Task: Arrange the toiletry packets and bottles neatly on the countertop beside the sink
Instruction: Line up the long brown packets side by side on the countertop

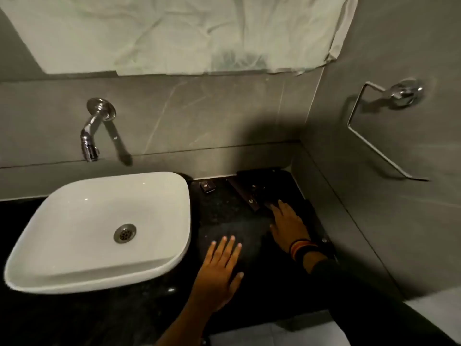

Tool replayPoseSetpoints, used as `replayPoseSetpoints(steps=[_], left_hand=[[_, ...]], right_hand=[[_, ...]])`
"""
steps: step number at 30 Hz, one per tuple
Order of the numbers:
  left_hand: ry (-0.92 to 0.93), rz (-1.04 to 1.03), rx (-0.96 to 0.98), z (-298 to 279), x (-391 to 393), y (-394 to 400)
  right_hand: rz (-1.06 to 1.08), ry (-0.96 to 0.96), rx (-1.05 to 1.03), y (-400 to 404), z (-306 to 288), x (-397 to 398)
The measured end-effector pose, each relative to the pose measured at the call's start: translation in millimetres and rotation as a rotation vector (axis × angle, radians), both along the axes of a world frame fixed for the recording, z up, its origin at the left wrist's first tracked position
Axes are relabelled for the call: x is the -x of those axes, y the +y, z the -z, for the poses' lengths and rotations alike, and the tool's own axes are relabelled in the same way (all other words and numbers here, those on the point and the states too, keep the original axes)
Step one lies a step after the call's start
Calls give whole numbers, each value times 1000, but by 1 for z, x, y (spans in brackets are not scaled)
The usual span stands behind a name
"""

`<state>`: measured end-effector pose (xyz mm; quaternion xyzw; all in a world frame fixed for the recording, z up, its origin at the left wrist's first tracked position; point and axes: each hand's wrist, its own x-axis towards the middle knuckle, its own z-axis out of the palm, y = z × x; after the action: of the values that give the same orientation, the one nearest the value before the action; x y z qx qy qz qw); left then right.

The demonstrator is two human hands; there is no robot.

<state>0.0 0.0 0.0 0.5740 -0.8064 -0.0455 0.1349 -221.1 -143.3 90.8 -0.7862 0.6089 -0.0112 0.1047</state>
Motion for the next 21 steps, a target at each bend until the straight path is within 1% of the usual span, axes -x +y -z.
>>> replayPoseSetpoints(steps=[2,5,8,13,16,18,21], left_hand=[[-23,40,-29,23,-12,12],[-24,77,-53,56,-25,33],[10,74,-109,62,-31,33],[30,94,-114,61,-31,31],[40,87,-149,60,-30,30],[37,88,-177,60,-30,30],[59,111,-190,58,-32,28]], right_hand=[[53,18,-93,-4,13,4],[115,81,-157,-12,35,11],[138,105,-171,-25,44,11],[224,156,-197,-43,54,9],[314,114,-117,-42,57,3],[386,65,-105,-37,57,-2],[542,-125,-174,-19,54,-6]])
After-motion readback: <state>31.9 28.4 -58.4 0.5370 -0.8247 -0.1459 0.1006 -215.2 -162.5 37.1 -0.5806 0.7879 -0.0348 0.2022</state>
